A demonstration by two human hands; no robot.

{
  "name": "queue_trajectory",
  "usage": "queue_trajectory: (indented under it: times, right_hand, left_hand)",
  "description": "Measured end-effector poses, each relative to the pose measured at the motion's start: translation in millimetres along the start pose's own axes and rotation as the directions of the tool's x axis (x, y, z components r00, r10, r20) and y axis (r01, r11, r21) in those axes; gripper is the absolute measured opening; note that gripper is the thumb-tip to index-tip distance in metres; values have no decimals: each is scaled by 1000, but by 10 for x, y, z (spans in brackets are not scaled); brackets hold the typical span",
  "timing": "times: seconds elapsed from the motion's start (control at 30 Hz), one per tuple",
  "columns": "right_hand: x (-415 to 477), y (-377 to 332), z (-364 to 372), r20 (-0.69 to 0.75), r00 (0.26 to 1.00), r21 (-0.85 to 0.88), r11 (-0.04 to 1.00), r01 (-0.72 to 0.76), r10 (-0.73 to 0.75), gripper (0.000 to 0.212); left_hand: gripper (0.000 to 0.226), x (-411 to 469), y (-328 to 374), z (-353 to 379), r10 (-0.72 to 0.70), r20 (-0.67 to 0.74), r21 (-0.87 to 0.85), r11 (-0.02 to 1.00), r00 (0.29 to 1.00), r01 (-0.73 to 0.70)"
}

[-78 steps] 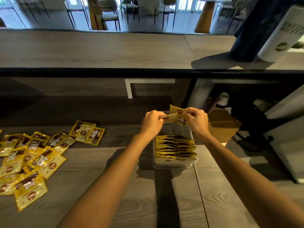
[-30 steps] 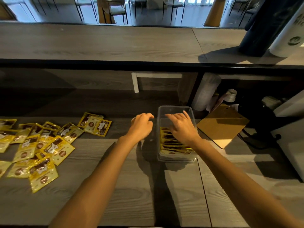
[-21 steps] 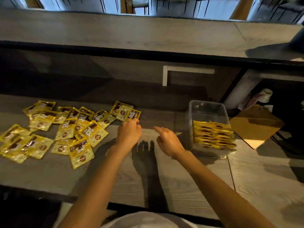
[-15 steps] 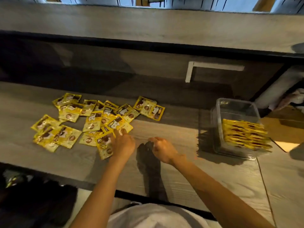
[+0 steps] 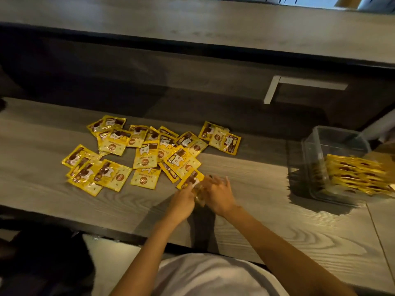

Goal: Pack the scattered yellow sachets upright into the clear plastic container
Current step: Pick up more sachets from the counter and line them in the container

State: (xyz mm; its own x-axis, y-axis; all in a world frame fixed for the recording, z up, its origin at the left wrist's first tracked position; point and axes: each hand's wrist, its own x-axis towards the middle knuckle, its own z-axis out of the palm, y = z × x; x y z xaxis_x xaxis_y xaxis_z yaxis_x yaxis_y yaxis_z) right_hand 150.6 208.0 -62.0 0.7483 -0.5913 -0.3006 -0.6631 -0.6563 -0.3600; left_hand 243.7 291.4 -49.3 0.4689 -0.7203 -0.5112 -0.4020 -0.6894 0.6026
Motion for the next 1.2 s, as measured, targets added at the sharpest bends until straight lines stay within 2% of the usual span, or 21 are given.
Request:
queue_trajectory:
  times: [0.07,0.1,0.17,0.23,0.33,0.43,0.53,0.67,0.77,0.83,0.9,0.97,1.07,1.2]
  right_hand:
    - [-33,56,16,-26,995,-2,995,-95,95,44]
    - [-59,76,18,-44,990,11,991,-132,133,47]
    - [-103,92,33,-66,981,52,983,-177,181,54]
    - [-142,37,47,-73,986,139,980,-139,150,56]
    - [-192,-81,84,-24,996,218,973,-80,87,50]
    - [-212,-18,95,-9,996,142,986,-82,84,49]
    - [-260,151,15,-60,987,104,985,-141,147,45]
    - [-321,325,-41,-196,948,195,957,-213,251,36]
    - [-310,448,-44,-245,927,257,941,-220,284,35]
    - [-291,532,-64,-185,945,198,953,-231,268,50]
    - [-270,625,-106,-82,962,159,957,-245,260,69]
    - [-248,691,-180,9,969,142,959,-245,246,75]
    - [-245,740,-303,79,971,113,966,-232,224,79]
    - [-265,795,-331,37,972,54,970,-236,234,79]
  left_hand:
    - [41,31,1,-5,52,5,-87,995,999,-51]
    - [40,57,2,-23,76,-26,-68,995,997,-78]
    - [40,144,-22,-72,142,-125,71,988,982,-134]
    - [45,232,-29,-137,191,-162,172,972,968,-162]
    - [52,394,-68,-163,146,-112,338,936,983,-101]
    - [56,438,-87,-102,89,-57,435,899,994,-55]
    - [55,316,-9,23,100,-80,523,852,992,-43]
    - [39,131,209,187,153,25,499,854,988,-145]
    - [36,156,280,179,216,6,499,846,976,-190]
    - [51,225,255,162,268,25,519,820,963,-242]
    - [73,297,226,173,254,153,516,804,955,-296]
    - [84,332,217,213,218,236,537,783,947,-314]
    - [83,326,253,269,239,157,570,771,958,-286]
    - [84,312,335,303,224,36,549,810,974,-206]
